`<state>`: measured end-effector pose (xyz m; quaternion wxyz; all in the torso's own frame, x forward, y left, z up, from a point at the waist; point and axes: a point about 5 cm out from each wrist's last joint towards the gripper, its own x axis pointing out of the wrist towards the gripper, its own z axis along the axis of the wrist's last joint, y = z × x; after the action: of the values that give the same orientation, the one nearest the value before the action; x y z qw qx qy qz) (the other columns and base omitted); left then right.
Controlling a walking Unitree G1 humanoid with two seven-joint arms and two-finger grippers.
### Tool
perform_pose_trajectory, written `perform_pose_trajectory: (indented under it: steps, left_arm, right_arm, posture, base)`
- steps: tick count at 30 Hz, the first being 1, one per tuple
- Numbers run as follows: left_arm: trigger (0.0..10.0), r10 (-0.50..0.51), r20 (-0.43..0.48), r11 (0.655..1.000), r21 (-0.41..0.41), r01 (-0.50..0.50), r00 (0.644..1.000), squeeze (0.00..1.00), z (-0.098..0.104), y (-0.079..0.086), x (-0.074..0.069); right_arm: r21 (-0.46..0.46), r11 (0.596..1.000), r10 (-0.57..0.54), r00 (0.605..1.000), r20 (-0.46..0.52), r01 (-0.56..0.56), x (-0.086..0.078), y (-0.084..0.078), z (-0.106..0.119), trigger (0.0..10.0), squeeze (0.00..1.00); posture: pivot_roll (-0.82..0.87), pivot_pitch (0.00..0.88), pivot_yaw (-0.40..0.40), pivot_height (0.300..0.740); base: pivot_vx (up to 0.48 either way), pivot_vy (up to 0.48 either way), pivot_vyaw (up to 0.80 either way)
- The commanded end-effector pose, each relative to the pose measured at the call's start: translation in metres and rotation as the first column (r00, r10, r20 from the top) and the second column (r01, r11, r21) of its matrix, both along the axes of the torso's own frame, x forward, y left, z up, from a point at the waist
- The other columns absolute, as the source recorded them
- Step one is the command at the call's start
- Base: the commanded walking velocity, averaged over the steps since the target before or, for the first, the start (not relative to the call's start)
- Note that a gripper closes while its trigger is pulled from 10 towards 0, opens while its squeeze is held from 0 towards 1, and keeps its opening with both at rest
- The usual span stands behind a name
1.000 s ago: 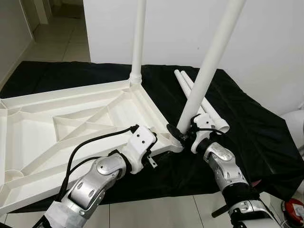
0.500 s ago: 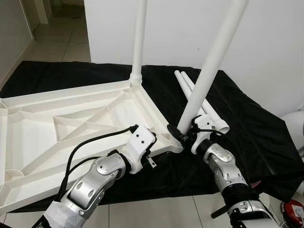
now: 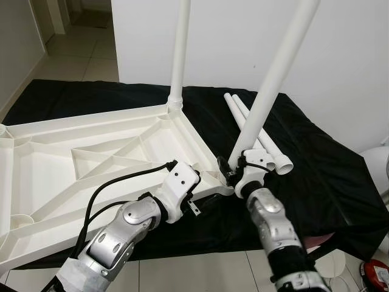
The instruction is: Building children table
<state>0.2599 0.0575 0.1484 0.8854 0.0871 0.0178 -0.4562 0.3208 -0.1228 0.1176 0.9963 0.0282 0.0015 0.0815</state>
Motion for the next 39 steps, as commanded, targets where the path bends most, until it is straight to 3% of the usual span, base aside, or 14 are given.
perform_pose_trajectory:
  steps: [1, 3, 8, 13, 14, 15, 16, 26, 27, 31, 32, 35, 39]
  left_arm:
    - [10.0, -0.127, -0.021, 0.992, 0.01, 0.127, 0.992, 0.0, -0.001, -0.006, -0.006]
    - [10.0, -0.132, -0.019, 0.991, 0.011, 0.132, 0.991, 0.0, -0.001, -0.007, -0.006]
    - [10.0, -0.135, -0.017, 0.991, 0.011, 0.135, 0.991, 0.0, -0.001, -0.007, -0.005]
    - [10.0, -0.141, -0.015, 0.99, 0.012, 0.141, 0.99, 0.0, -0.001, -0.007, -0.005]
    - [10.0, -0.142, -0.013, 0.99, 0.013, 0.142, 0.99, 0.0, -0.001, -0.007, -0.005]
    - [10.0, -0.143, -0.012, 0.99, 0.014, 0.143, 0.99, 0.0, 0.0, -0.007, -0.004]
    - [10.0, -0.142, -0.011, 0.99, 0.014, 0.142, 0.99, 0.0, 0.0, -0.007, -0.004]
    - [10.0, -0.138, -0.008, 0.99, 0.013, 0.138, 0.99, 0.0, 0.001, -0.007, -0.004]
    - [10.0, -0.138, -0.008, 0.99, 0.013, 0.138, 0.99, 0.0, 0.001, -0.007, -0.004]
    - [10.0, -0.138, -0.008, 0.99, 0.013, 0.138, 0.99, 0.0, 0.001, -0.007, -0.004]
    - [10.0, -0.138, -0.008, 0.99, 0.014, 0.138, 0.99, 0.0, 0.001, -0.007, -0.004]
    - [10.0, -0.141, -0.007, 0.99, 0.015, 0.141, 0.99, 0.0, 0.001, -0.007, -0.005]
    - [10.0, -0.142, -0.008, 0.99, 0.015, 0.142, 0.99, 0.0, 0.001, -0.007, -0.005]
  right_arm:
    - [-0.013, 0.997, -0.079, 0.991, -0.111, 0.078, -0.008, -0.007, -0.022, 10.0, 0.0]
    - [-0.015, 0.983, -0.181, 0.976, -0.121, 0.181, -0.017, 0.001, -0.02, 10.0, 0.0]
    - [0.005, 0.986, -0.166, 0.978, -0.122, 0.168, -0.022, 0.011, -0.017, 10.0, 0.0]
    - [-0.006, 0.984, -0.18, 0.978, -0.104, 0.18, -0.021, 0.009, -0.012, 10.0, 0.0]
    - [-0.002, 0.983, -0.181, 0.978, -0.101, 0.181, -0.021, 0.007, -0.011, 10.0, 0.12]
    - [0.0, 0.983, -0.185, 0.978, -0.096, 0.186, -0.02, 0.006, -0.009, 10.0, 0.64]
    - [0.003, 0.984, -0.179, 0.98, -0.09, 0.18, -0.02, 0.006, -0.008, 10.0, 1.0]
    - [0.001, 0.992, -0.128, 0.991, -0.048, 0.129, -0.017, -0.007, -0.002, 10.0, 1.0]
    - [-0.002, 0.996, -0.089, 0.995, -0.046, 0.089, -0.015, -0.01, -0.002, 10.0, 0.44]
    - [-0.007, 0.999, -0.046, 0.998, -0.047, 0.046, -0.014, -0.012, -0.003, 10.0, 0.44]
    - [-0.012, 1.0, -0.009, 0.999, -0.041, 0.009, -0.012, -0.014, -0.002, 10.0, 0.0]
    - [-0.041, 0.993, 0.112, 0.994, -0.018, -0.113, -0.008, -0.019, 0.001, 10.0, 0.0]
    - [-0.062, 0.987, 0.145, 0.989, -0.006, -0.145, -0.007, -0.019, 0.001, 10.0, 0.0]
  posture:
    - [0.0, 0.0, -0.108, 0.74]
    - [0.0, 0.0, -0.11, 0.74]
    - [0.0, 0.0, -0.107, 0.74]
    - [-0.01, 0.0, -0.106, 0.74]
    - [-0.01, 0.0, -0.106, 0.74]
    - [-0.01, 0.0, -0.106, 0.74]
    - [-0.01, 0.0, -0.106, 0.74]
    - [0.0, 0.0, -0.111, 0.74]
    - [0.0, 0.0, -0.112, 0.74]
    - [0.0, 0.0, -0.112, 0.74]
    - [0.0, 0.0, -0.11, 0.74]
    - [0.0, 0.0, -0.11, 0.74]
    - [0.0, 0.0, -0.107, 0.74]
  base:
    - [0.0, 0.0, 0.0]
    - [0.0, 0.0, 0.0]
    - [0.0, 0.0, 0.0]
    - [0.0, 0.0, 0.0]
    - [0.0, 0.0, 0.0]
    - [0.0, 0.0, 0.0]
    - [0.0, 0.0, 0.0]
    - [0.0, 0.0, 0.0]
    - [0.0, 0.0, 0.0]
    - [0.0, 0.0, 0.0]
    - [0.0, 0.0, 0.0]
    - [0.0, 0.0, 0.0]
    - [0.0, 0.0, 0.0]
